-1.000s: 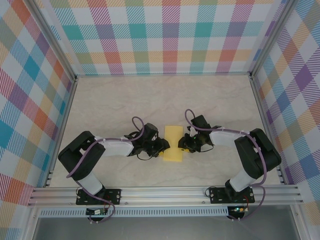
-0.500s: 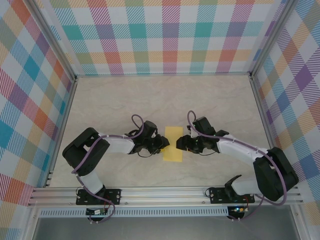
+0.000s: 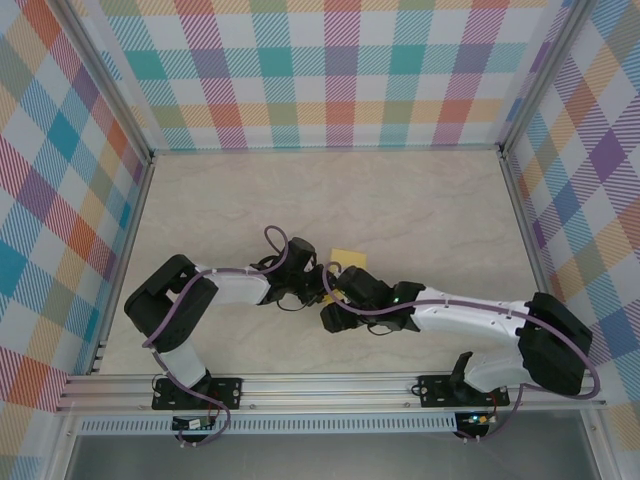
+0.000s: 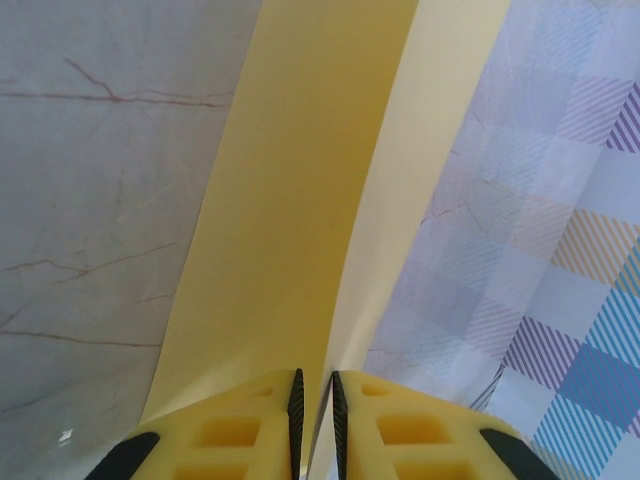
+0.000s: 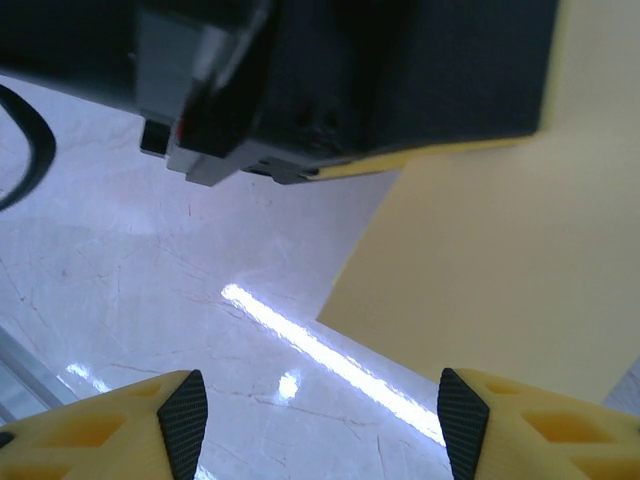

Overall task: Fold a paper plane with a square sheet of paper (pick it up from the middle)
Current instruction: Fold the triangle a second time at the center of the table.

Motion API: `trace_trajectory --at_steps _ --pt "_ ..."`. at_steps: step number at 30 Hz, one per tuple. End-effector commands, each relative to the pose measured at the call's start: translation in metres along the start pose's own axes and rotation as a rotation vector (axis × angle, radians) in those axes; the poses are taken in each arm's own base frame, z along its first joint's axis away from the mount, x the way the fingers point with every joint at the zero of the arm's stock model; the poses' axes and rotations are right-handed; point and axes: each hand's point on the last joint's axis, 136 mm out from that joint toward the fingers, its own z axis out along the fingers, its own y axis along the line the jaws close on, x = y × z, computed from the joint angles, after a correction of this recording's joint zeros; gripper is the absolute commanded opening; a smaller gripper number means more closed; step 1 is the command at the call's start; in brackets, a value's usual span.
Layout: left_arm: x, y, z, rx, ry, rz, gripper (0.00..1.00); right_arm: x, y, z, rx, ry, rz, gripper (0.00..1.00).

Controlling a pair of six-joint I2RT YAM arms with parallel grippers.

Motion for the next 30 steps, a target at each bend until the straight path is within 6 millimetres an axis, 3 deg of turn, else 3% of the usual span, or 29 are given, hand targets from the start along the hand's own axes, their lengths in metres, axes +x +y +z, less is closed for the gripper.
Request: trace_trajectory --at_steps 1,5,8,14,22,30 --pt "0.000 -0.009 -0.008 0.020 0.005 0.008 0.18 -0.011 0.001 0.004 0.085 -0.027 -0.076 0.65" --pt "0.001 -0.008 -0.011 0.018 0.006 0.008 0.18 -0.004 0.000 0.017 0.178 -0.013 -0.131 0.65" --pt "0.002 -0.005 -0.012 0.015 0.001 -0.003 0.18 -0.005 -0.007 0.013 0.293 -0.031 -0.161 0.65" --pt "0.002 -0.005 -0.013 0.019 0.000 -0.001 0.18 -0.006 -0.012 0.015 0.309 -0.056 -0.179 0.60" --pt "0.002 -0.011 -0.013 0.023 0.008 0.006 0.18 -0.006 -0.018 0.017 0.358 -0.052 -0.172 0.36" --pt "0.002 -0.009 -0.017 0.020 -0.006 0.010 0.18 -0.010 -0.019 0.001 0.321 -0.110 -0.148 0.18"
